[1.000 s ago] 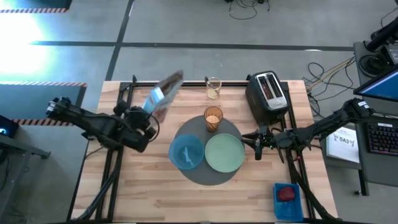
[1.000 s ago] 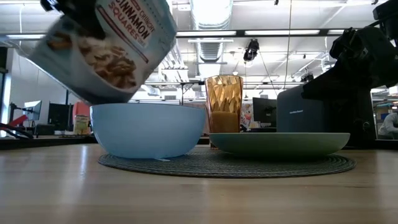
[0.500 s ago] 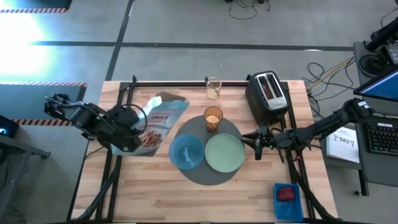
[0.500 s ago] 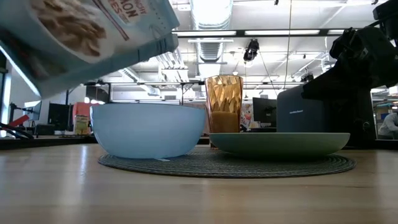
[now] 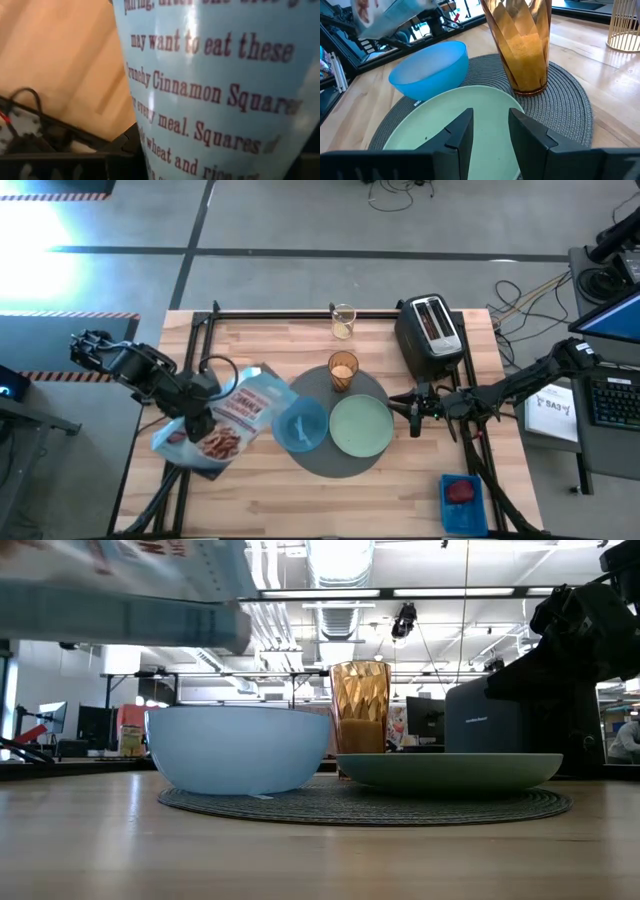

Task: Arrange a breakfast setting
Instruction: Pour the cereal from the cereal box into the blue bowl

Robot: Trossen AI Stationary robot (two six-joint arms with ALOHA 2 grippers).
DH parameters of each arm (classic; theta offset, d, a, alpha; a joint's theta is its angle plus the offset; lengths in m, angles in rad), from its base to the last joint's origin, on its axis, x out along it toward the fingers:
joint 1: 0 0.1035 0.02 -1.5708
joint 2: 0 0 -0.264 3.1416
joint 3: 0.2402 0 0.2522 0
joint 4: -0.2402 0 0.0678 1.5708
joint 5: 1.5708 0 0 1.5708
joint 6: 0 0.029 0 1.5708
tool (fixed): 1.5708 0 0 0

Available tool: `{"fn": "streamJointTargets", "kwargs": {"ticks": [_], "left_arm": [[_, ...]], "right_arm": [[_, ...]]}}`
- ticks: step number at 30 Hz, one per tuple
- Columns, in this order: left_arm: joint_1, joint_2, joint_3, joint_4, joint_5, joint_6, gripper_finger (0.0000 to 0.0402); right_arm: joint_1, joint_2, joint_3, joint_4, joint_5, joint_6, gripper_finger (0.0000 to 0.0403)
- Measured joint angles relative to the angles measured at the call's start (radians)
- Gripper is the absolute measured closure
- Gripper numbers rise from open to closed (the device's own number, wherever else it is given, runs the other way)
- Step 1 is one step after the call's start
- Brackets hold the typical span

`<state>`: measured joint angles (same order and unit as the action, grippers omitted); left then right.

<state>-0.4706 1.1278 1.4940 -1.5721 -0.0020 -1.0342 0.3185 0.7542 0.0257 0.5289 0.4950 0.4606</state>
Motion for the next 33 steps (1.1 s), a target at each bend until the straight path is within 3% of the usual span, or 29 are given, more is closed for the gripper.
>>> {"fn": "streamJointTargets", "kwargs": {"ticks": [15, 25, 33], "left_arm": [[0.000, 0.111, 0.000, 0.049, 0.336, -0.003, 0.0276], [0.060, 0.188, 0.118, 0.005, 0.316, 0.064, 0.0276], [0.164, 0.227, 0.120, 0.000, 0.425, 0.110, 0.0276]], "right_arm": [[0.000, 0.000, 0.000, 0.000, 0.000, 0.000, 0.0289], [0.000, 0.000, 0.000, 0.000, 0.000, 0.000, 0.0289], [0.000, 0.000, 0.000, 0.000, 0.000, 0.000, 0.0289]]}}
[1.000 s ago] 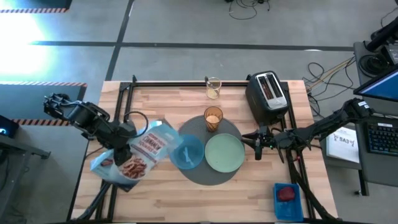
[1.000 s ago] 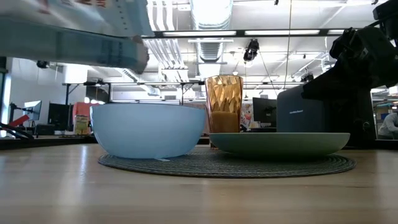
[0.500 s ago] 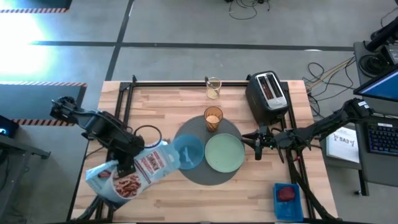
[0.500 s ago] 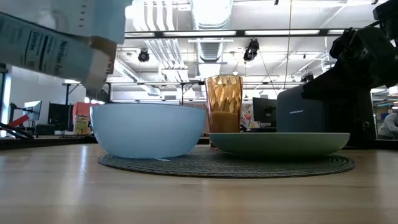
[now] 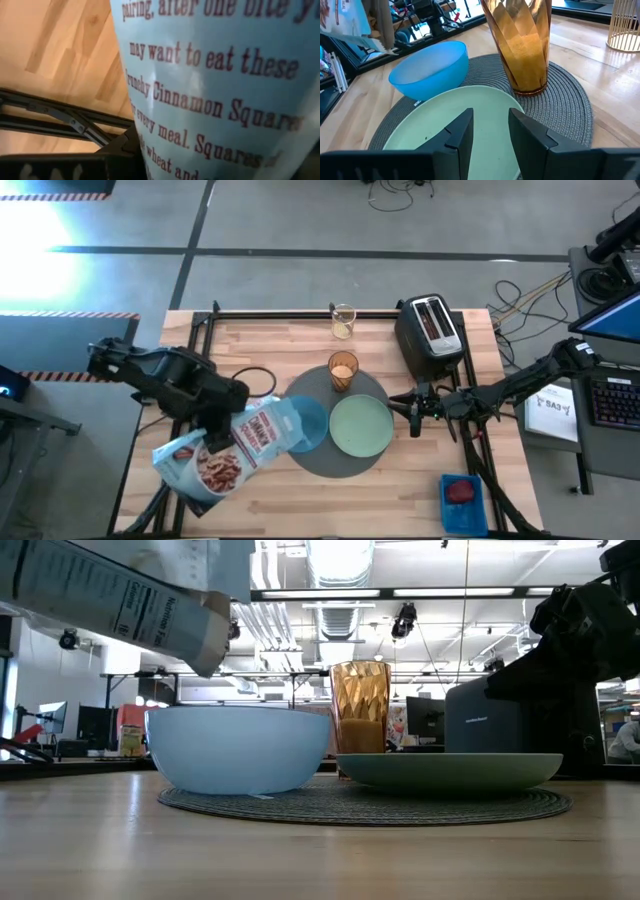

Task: Arrange a breakfast setting
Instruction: Pour the cereal from the cereal box into the blue bowl

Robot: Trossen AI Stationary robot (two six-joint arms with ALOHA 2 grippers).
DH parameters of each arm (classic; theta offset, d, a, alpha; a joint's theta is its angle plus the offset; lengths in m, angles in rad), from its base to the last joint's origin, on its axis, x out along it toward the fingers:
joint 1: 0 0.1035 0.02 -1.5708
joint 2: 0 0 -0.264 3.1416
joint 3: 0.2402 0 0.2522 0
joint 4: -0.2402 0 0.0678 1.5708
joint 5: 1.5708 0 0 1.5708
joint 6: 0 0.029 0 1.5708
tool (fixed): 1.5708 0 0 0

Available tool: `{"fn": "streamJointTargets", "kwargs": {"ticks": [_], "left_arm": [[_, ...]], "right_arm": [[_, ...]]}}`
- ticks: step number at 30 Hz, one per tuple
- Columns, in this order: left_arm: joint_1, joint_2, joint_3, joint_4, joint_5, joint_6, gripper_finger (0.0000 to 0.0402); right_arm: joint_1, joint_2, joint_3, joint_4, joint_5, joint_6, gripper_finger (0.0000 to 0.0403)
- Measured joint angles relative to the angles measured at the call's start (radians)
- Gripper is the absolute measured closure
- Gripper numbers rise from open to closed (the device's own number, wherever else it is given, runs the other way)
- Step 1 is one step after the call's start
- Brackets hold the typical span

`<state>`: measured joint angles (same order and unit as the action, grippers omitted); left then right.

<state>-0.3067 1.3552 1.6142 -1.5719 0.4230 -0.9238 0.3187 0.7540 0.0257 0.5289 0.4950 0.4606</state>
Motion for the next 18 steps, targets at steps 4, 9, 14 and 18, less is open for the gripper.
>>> {"fn": "streamJointTargets", "kwargs": {"ticks": [4, 9, 14, 18], "left_arm": [[0.061, 0.013, 0.000, 0.001, 0.066, 0.034, 0.0276], [0.140, 0.019, -0.001, 0.001, 0.161, 0.062, 0.0276], [0.212, 0.017, -0.001, 0.001, 0.242, 0.046, 0.0276], [0.258, 0.016, -0.006, 0.000, 0.313, 0.043, 0.0276]], "right_arm": [[0.000, 0.000, 0.000, 0.000, 0.000, 0.000, 0.0289], [0.000, 0.000, 0.000, 0.000, 0.000, 0.000, 0.0289], [0.000, 0.000, 0.000, 0.000, 0.000, 0.000, 0.0289], [0.000, 0.000, 0.000, 0.000, 0.000, 0.000, 0.0289]]}}
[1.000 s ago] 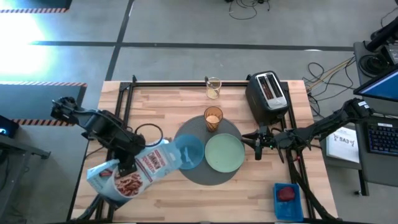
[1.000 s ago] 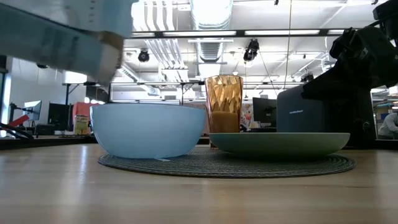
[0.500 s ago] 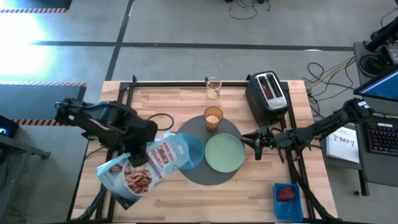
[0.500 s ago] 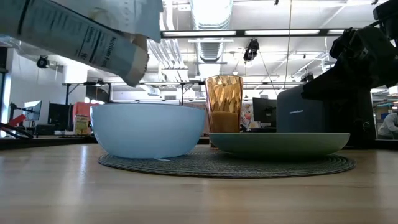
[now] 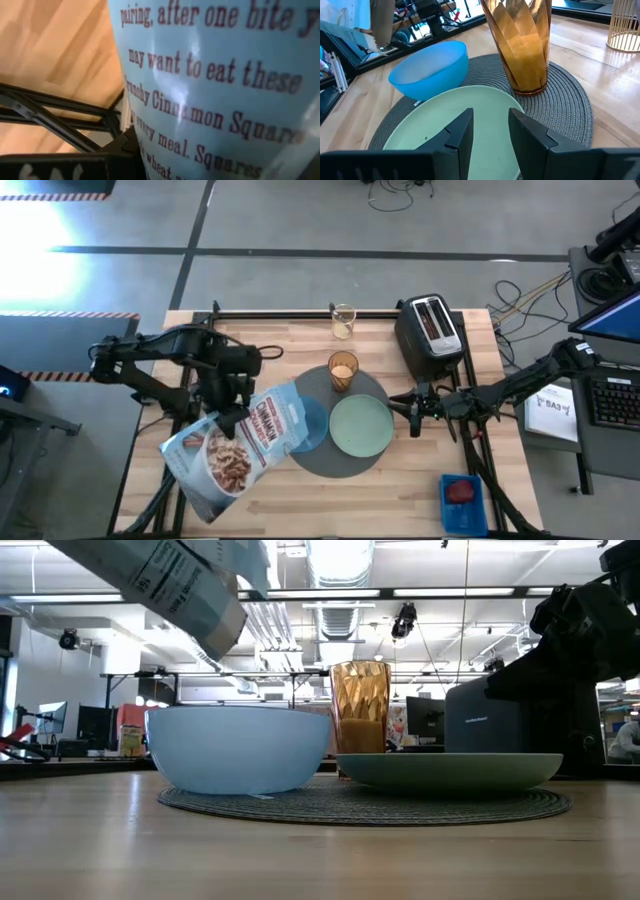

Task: Arrange a breakfast setting
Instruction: Pour the cereal from the cereal box into the blue bowl

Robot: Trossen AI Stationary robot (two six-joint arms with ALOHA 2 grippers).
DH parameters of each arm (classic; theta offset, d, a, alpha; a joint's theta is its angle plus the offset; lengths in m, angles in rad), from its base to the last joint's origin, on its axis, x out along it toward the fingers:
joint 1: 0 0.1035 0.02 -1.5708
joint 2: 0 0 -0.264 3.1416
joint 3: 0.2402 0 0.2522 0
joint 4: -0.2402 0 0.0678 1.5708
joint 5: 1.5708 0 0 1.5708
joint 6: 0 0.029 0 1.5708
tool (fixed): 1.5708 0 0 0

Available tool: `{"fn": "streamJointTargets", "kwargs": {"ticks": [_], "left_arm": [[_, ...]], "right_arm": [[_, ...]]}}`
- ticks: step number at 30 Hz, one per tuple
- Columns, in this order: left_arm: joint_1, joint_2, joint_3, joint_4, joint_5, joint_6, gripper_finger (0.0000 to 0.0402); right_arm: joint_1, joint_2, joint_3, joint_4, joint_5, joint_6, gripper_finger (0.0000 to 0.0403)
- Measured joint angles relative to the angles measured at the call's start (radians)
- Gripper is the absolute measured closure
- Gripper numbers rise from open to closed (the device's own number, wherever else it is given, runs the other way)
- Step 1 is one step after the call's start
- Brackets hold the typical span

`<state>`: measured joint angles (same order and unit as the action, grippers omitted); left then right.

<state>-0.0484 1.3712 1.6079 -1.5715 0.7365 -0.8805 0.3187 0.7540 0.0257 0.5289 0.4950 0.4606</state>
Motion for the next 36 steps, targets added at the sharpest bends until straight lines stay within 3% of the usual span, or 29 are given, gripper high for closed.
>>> {"fn": "streamJointTargets", "kwargs": {"ticks": [14, 27, 36], "left_arm": [[0.121, 0.000, -0.077, 0.000, 0.089, 0.016, 0.0276], [0.158, 0.000, -0.114, 0.000, 0.169, 0.079, 0.0276], [0.161, 0.000, -0.132, 0.001, 0.173, 0.095, 0.0276]], "right_arm": [[0.000, 0.000, 0.000, 0.000, 0.000, 0.000, 0.0289], [0.000, 0.000, 0.000, 0.000, 0.000, 0.000, 0.0289], [0.000, 0.000, 0.000, 0.000, 0.000, 0.000, 0.0289]]}}
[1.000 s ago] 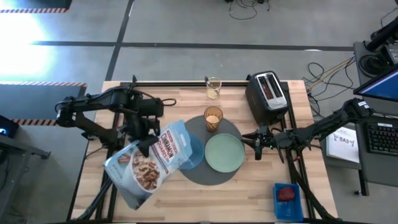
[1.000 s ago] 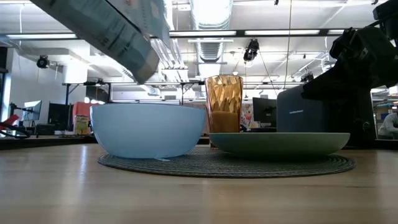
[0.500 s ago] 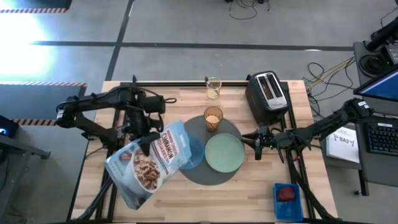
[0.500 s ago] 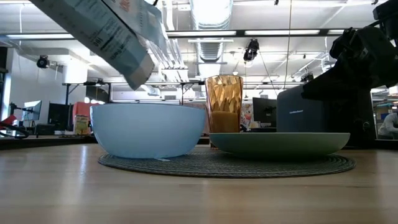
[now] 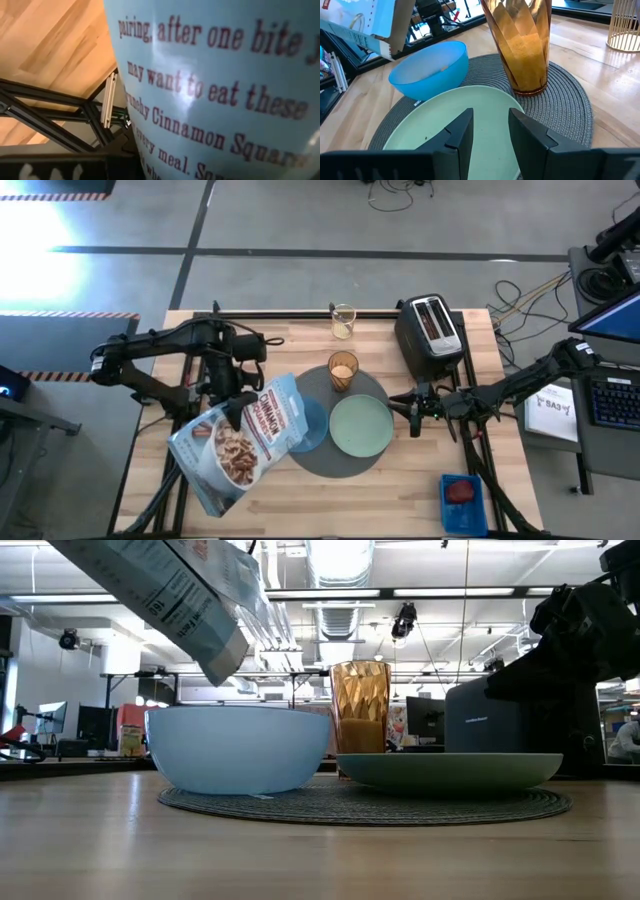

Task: Arrange a breakfast setting
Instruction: Pour the cereal from the cereal box into the blue bowl

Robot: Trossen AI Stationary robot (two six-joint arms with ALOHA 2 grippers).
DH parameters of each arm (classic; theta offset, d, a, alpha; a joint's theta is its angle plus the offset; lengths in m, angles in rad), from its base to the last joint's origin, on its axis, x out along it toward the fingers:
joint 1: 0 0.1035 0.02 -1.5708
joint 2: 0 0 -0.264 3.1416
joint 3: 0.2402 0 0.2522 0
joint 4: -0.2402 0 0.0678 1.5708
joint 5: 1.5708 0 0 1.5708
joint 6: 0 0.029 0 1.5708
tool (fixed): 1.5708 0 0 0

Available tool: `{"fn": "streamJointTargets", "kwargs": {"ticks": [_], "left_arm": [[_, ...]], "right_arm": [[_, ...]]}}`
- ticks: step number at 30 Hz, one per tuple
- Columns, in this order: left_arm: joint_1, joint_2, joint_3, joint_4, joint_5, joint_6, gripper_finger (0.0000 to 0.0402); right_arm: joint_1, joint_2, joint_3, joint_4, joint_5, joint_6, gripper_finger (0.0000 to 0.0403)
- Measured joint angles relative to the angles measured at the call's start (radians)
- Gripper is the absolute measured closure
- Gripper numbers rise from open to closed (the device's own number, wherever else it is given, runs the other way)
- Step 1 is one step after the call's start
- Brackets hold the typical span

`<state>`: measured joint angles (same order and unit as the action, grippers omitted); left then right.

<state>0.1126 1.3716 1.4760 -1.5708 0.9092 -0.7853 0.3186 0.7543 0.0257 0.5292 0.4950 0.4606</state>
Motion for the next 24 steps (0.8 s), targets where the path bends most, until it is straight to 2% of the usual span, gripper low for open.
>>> {"fn": "streamJointTargets", "kwargs": {"ticks": [13, 24], "left_arm": [[0.007, 0.001, -0.033, 0.000, 0.026, 0.047, 0.0256], [0.015, 0.005, -0.033, -0.001, 0.020, 0.041, 0.0267]], "right_arm": [[0.000, 0.000, 0.000, 0.000, 0.000, 0.000, 0.0289], [0.000, 0.000, 0.000, 0.000, 0.000, 0.000, 0.0289]]}}
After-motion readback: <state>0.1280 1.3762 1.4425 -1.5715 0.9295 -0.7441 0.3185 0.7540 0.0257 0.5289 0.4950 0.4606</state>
